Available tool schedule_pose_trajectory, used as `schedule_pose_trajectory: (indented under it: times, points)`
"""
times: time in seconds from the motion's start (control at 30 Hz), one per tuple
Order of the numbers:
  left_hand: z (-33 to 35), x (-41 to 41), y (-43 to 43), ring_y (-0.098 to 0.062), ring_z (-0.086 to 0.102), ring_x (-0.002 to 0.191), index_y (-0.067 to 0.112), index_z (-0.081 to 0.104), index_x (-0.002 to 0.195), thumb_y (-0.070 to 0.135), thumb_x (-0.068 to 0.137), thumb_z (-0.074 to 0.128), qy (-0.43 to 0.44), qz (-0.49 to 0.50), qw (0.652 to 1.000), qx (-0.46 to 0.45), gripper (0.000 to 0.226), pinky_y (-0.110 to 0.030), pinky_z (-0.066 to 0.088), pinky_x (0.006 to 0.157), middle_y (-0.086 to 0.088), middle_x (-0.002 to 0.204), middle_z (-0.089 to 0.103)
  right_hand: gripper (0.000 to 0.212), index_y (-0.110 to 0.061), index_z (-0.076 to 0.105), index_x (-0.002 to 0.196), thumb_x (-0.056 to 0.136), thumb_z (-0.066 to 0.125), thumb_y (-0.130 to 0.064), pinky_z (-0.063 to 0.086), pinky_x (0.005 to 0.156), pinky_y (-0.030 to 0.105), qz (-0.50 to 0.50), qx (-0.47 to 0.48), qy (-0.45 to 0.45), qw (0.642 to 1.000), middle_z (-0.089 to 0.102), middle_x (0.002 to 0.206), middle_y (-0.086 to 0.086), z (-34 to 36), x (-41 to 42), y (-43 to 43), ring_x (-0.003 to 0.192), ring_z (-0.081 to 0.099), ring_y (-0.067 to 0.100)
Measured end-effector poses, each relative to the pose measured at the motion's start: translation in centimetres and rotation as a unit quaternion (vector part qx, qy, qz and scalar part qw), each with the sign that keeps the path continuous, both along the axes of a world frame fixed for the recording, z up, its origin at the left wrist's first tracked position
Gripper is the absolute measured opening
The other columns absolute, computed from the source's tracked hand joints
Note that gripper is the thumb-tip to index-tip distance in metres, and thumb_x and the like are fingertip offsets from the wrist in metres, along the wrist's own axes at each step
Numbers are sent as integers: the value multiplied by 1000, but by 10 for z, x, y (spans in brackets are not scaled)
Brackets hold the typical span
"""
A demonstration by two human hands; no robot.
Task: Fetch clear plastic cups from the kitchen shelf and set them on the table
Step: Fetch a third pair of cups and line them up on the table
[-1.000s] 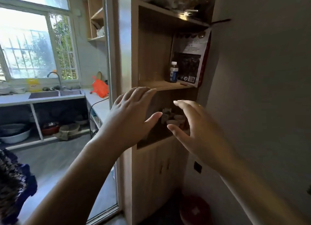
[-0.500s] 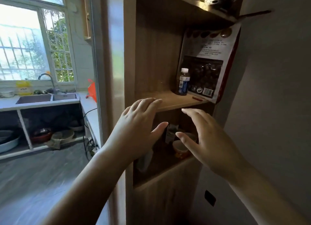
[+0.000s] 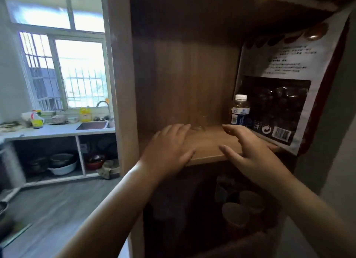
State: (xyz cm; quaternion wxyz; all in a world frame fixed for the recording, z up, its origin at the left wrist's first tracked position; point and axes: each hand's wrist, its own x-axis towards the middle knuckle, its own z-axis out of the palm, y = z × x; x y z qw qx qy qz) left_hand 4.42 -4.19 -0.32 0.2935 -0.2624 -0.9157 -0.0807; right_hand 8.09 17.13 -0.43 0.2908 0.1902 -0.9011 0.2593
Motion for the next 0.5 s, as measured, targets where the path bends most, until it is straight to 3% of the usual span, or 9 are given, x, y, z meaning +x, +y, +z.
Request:
schedule_pose_trajectory:
  times: [0.1, 0.23, 0.37, 0.5]
  points:
    - [2, -34, 16, -19, 25, 136, 18, 21, 144, 47, 89, 47, -18, 59, 998, 12, 68, -36, 25, 107, -3, 150, 29, 55, -28, 36, 136, 86, 54, -45, 40, 100, 34, 18, -3, -22, 1000, 44, 137, -6, 6, -51, 25, 122, 41, 7]
    - [0, -72, 30, -22, 24, 137, 17, 17, 144, 46, 88, 48, -31, 134, 990, 2, 70, -39, 26, 107, -5, 152, 26, 53, -26, 40, 134, 86, 57, -40, 41, 88, 27, 20, -3, -57, 998, 46, 134, -2, 12, -117, 41, 106, 50, 10]
    - [-5, -98, 36, -23, 24, 137, 18, 13, 145, 46, 87, 49, -47, 188, 981, -4, 74, -41, 26, 108, -5, 153, 23, 53, -23, 40, 133, 86, 60, -35, 39, 90, 25, 43, 7, -51, 998, 47, 136, 0, 18, -167, 41, 116, 47, 13]
    - [-1, -115, 39, -24, 28, 134, 18, 17, 144, 41, 86, 51, -26, 198, 980, -22, 71, -42, 30, 106, -7, 150, 28, 57, -21, 38, 134, 84, 59, -38, 42, 88, 26, 32, 127, 9, 991, 45, 137, 1, 21, -197, 34, 118, 48, 17]
